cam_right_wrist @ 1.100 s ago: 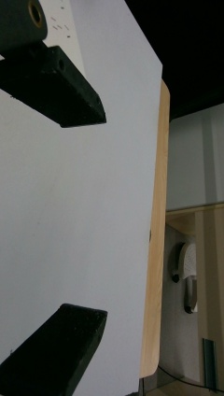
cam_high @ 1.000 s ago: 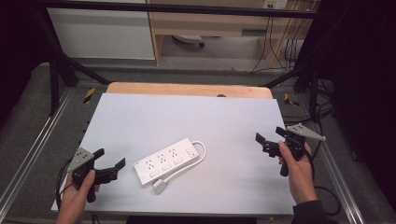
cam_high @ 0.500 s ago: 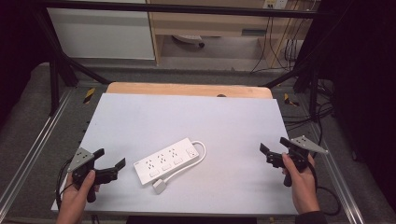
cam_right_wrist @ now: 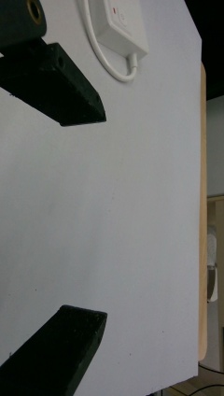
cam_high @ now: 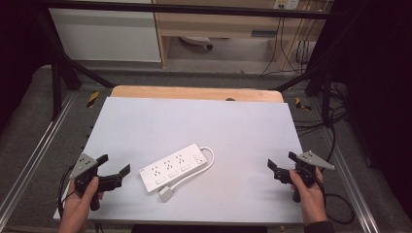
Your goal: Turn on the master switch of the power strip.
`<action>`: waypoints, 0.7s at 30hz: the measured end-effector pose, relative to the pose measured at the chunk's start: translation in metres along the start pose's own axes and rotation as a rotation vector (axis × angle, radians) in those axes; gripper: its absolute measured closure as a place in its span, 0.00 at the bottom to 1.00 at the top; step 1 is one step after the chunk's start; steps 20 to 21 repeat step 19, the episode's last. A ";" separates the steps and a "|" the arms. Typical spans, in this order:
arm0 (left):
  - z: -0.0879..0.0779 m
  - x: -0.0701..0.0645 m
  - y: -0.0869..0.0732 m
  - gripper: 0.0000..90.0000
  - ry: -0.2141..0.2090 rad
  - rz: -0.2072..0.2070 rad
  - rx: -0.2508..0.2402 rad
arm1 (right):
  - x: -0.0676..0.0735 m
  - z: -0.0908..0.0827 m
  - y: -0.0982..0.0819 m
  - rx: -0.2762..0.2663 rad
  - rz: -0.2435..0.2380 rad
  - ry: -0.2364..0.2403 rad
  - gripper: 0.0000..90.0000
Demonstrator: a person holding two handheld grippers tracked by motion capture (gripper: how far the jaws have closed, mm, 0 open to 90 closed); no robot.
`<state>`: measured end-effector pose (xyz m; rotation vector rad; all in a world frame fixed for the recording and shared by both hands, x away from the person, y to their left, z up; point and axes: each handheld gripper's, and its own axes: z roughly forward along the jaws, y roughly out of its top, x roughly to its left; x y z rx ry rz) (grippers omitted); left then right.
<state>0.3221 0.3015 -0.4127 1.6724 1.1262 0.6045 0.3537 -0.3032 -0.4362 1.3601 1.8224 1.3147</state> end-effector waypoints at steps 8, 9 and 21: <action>-0.001 0.000 0.000 0.06 0.001 -0.006 0.000 | 0.009 0.011 -0.010 0.052 -0.033 0.022 0.05; -0.001 0.000 0.000 0.06 0.000 -0.005 0.000 | 0.012 0.014 -0.011 0.062 -0.038 0.030 0.05; 0.001 -0.003 0.000 0.06 -0.005 0.013 0.008 | 0.021 0.042 -0.010 0.215 -0.075 0.005 0.05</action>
